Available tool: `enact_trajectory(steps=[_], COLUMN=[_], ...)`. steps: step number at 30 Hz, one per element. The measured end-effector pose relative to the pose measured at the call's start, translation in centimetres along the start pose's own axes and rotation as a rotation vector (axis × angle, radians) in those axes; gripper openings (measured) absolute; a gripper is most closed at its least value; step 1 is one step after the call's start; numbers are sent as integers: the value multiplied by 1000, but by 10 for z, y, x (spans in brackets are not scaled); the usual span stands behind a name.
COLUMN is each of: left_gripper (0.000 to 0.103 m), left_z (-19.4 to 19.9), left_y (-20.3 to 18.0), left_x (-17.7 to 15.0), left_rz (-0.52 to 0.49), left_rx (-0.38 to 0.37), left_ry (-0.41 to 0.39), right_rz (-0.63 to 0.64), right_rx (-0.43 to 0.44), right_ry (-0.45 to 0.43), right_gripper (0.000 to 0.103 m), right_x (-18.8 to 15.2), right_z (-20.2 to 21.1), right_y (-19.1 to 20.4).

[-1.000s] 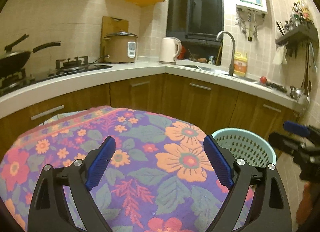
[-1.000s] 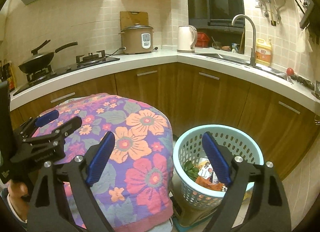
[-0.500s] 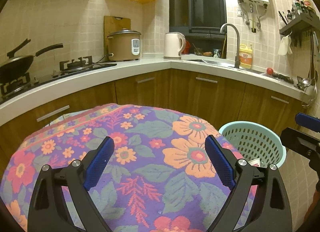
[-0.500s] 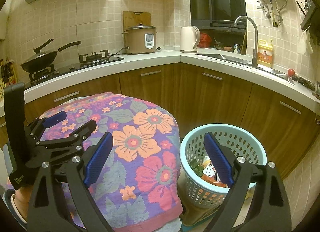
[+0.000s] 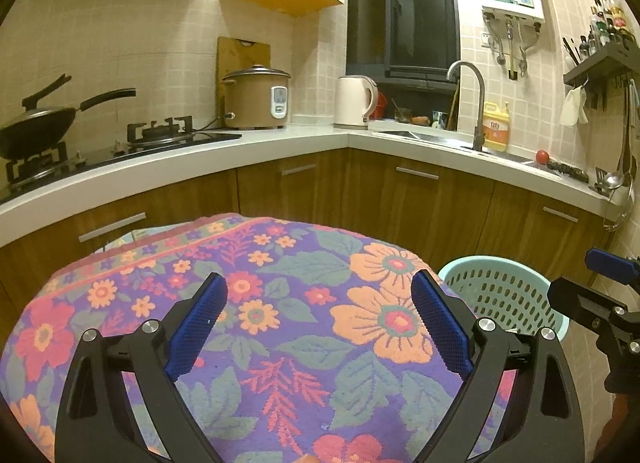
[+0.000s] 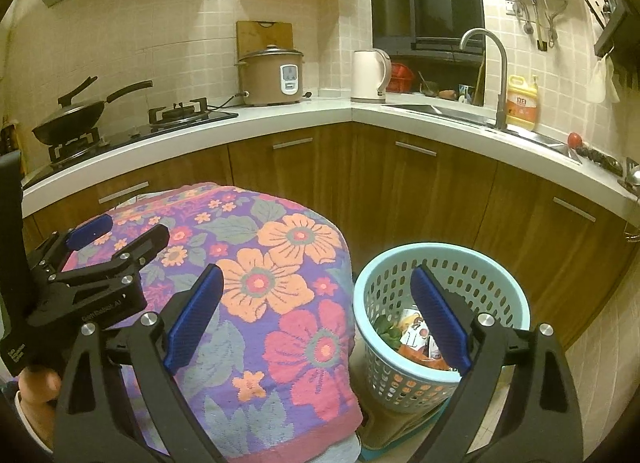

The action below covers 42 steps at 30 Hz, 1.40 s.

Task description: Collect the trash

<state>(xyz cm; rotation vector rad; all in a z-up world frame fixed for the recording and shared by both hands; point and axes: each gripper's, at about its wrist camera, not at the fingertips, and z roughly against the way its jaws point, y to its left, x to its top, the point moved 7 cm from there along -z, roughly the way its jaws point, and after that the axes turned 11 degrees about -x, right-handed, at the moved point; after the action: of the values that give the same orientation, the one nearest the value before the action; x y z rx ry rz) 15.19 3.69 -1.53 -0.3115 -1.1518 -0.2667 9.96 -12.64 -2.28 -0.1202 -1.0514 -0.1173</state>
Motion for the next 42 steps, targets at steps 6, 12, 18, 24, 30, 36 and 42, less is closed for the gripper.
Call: enact_trajectory(steps=[6,12,18,24,30,36,42], left_gripper=[91,91,91,91,91,91,91], left_z=[0,1,1,1,2,0,1], left_y=[3,3,4,5,5,8,8], left_x=[1,1,2,2,2,2,2], left_rz=[18,26,40,46,46,49,48], left_rx=[-3,-12,-15,-15,-10,-10,-14], left_ry=[-2,-2,-4,-3,-2,1,3], right_rz=[-18,-25,-22,-17,-33,-33,-44], right_rx=[14,15,14,-2,-1,-5,1], right_ry=[8,8,13,12,15,8,-6], right_gripper=[90,90,90,90,90,90,90], right_x=[0,1,-1,-3,-3,-1,-2], right_z=[-2,-2,-5,-7,-8,-8,-8], right_y=[-2,-4,-4,-3,-8,-10,-11])
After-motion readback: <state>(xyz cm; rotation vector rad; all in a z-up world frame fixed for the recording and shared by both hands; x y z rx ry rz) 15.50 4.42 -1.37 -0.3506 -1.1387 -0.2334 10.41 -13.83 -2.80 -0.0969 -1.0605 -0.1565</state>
